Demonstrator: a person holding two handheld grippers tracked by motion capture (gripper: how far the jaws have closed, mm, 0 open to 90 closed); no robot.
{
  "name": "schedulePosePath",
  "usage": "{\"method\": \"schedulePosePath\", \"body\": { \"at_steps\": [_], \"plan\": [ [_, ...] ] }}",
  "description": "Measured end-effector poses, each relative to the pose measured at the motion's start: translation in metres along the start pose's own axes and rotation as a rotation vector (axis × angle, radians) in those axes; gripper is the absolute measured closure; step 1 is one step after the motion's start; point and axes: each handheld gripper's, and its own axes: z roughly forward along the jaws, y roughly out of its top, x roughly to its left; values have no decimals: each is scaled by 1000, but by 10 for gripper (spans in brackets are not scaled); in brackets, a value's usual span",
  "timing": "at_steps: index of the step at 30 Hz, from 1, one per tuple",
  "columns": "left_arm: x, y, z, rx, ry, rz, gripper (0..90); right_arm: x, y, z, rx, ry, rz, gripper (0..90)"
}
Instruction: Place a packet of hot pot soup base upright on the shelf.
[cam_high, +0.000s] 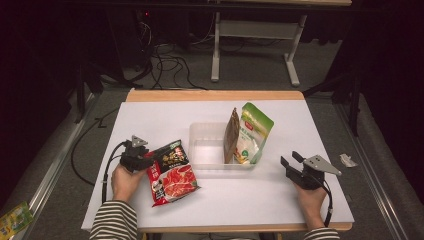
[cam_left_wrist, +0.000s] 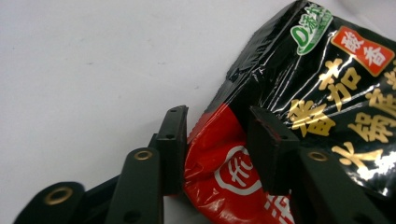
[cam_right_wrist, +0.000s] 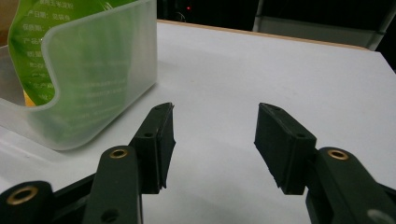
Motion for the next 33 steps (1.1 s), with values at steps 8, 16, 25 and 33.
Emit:
{"method": "schedulePosePath", "body": {
  "at_steps": [8, 16, 25, 33],
  "plan": [
    [1, -3, -11, 40, -17, 22, 727, 0, 0, 0, 1, 0, 0, 472],
    [6, -4, -6, 15, -52, 0, 690, 0, 0, 1, 4, 4, 1, 472],
    [13, -6, 3, -16, -141, -61, 645, 0, 0, 1, 6, 3, -3, 472],
    [9, -5, 2, -7, -173, -35, 820, 0, 0, 1, 6, 2, -4, 470]
  ]
}}
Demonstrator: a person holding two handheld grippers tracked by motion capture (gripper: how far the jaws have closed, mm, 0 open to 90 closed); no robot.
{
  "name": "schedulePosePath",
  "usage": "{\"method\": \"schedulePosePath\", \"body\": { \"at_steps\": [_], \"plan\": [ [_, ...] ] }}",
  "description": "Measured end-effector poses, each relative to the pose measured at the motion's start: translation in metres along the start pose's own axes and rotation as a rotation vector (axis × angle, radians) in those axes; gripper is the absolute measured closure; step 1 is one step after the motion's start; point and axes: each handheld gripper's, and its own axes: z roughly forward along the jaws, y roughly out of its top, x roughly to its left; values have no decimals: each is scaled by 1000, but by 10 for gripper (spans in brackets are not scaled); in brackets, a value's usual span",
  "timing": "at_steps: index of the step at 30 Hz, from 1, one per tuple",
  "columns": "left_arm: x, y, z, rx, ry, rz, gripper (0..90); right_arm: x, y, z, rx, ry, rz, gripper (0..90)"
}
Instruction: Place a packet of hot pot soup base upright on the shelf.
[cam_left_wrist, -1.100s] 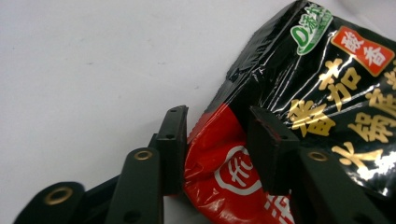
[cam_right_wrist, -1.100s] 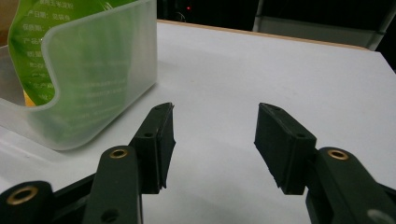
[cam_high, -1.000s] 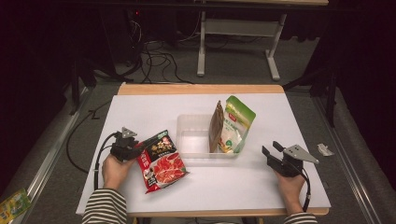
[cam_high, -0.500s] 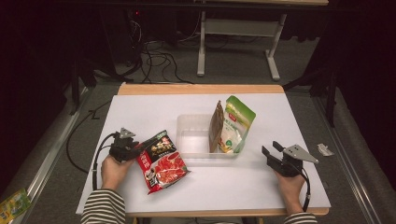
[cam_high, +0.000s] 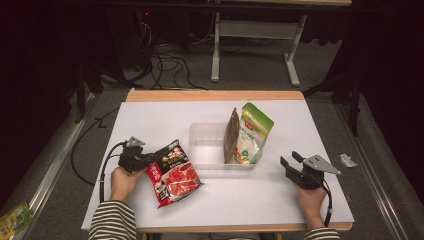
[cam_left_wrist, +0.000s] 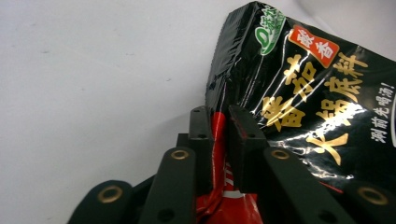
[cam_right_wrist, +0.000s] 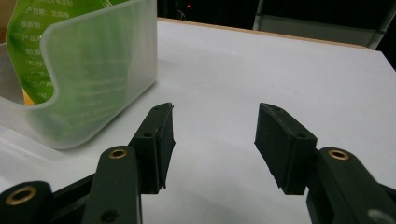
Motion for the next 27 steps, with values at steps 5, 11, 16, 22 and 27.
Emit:
{"method": "schedulePosePath", "body": {
  "at_steps": [5, 11, 16, 22, 27],
  "plan": [
    [-3, 0, -1, -4, 9, 10, 852, 0, 0, 0, -3, 0, -2, 470],
    [-7, 0, -7, 2, 24, 27, 881, 0, 0, -1, -3, -3, 6, 466],
    [-7, 0, -17, 12, 19, 24, 887, -1, 0, -1, -2, 0, 9, 465],
    [-8, 0, -32, -10, 3, 20, 890, -1, 0, 0, -3, 0, 8, 465],
    [-10, 0, -48, -56, -20, -1, 891, -1, 0, 0, -3, 1, 8, 464]
  ]
}}
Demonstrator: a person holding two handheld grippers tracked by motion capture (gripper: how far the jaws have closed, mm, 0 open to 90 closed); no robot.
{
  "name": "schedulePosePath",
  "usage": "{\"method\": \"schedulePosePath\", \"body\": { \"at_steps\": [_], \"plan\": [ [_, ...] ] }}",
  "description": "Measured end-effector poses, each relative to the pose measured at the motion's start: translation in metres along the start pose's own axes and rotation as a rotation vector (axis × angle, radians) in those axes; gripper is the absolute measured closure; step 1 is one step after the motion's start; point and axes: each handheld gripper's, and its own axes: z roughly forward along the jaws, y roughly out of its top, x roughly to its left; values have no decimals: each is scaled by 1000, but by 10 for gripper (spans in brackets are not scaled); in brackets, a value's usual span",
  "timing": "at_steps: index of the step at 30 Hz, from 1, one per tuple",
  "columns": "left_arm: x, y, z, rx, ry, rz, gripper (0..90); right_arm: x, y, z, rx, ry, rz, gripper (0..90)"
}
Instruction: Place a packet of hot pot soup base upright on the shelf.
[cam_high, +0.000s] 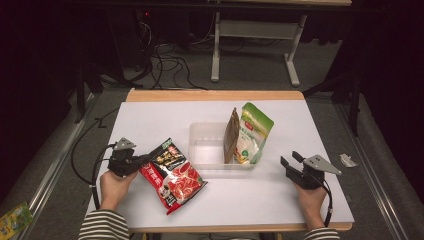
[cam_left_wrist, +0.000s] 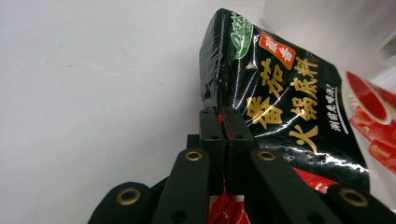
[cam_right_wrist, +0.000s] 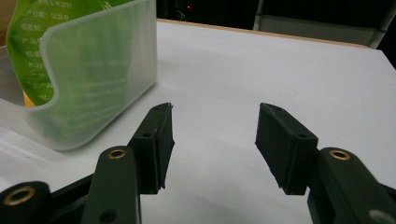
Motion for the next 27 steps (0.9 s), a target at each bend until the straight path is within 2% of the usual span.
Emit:
{"method": "schedulePosePath", "body": {
  "at_steps": [2, 4, 7, 13, 17, 22, 27],
  "plan": [
    [-1, 1, -4, -12, -9, -14, 892, 0, 0, 0, 0, 0, 0, 464],
    [-1, 2, -6, -37, -32, -7, 893, 0, 0, 0, 0, 0, 1, 464],
    [-3, 2, -12, -40, -23, -23, 894, 0, 0, 0, 0, 0, 1, 464],
    [-8, 4, -25, -92, -52, -37, 895, 0, 0, 0, 1, -1, 1, 464],
    [-13, 5, -31, -103, -55, -28, 895, 0, 0, 0, 0, -1, 1, 465],
    [-20, 12, -40, -141, -85, -14, 896, 0, 0, 0, -3, 2, 1, 463],
    [-26, 17, -46, -160, -89, 5, 897, -1, 0, 0, -7, 5, 0, 461]
  ]
}}
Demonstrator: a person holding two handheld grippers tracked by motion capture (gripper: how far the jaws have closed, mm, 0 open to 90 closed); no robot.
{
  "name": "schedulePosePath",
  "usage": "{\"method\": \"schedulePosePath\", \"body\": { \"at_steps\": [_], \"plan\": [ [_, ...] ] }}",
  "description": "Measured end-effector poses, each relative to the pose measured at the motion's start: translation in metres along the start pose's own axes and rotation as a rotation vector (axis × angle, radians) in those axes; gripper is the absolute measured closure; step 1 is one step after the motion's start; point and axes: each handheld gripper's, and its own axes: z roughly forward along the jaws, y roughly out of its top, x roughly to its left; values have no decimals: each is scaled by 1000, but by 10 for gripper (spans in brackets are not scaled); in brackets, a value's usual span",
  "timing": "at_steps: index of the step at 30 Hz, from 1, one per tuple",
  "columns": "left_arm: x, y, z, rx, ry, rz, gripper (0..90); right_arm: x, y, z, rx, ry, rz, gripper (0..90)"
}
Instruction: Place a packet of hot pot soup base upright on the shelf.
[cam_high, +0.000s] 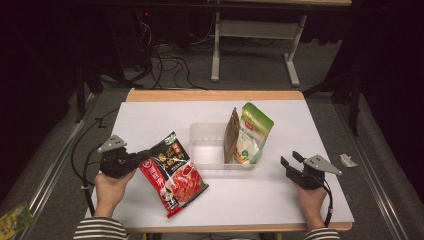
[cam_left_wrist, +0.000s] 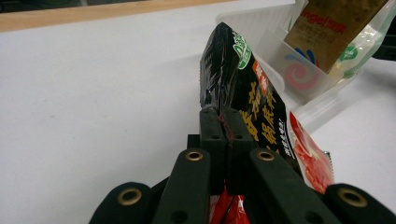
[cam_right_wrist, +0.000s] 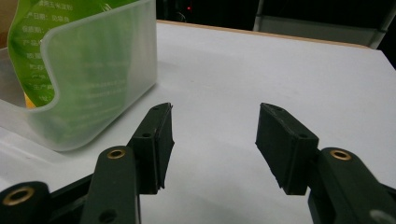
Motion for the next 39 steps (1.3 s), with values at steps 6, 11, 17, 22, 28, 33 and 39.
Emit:
{"method": "schedulePosePath", "body": {
  "at_steps": [6, 11, 17, 22, 28, 33, 39],
  "plan": [
    [-6, 7, -7, -15, 4, 16, 898, 0, 0, 0, 0, -3, 1, 461],
    [-15, 17, -11, -22, -14, 34, 900, 0, 0, 0, 3, -3, 2, 461],
    [-22, 24, -12, -23, -14, 50, 900, 0, 0, 0, 0, -4, 3, 460],
    [-29, 30, -16, -30, -12, 69, 900, 0, 0, 0, -1, -2, 5, 460],
    [-37, 38, -19, -45, -14, 80, 900, 0, 0, 0, -2, -4, 10, 459],
    [-44, 45, -20, -45, -28, 96, 900, 0, 0, -1, -2, -4, 10, 459],
    [-48, 55, -21, -61, -45, 104, 900, 0, 0, -1, -2, -4, 9, 459]
  ]
}}
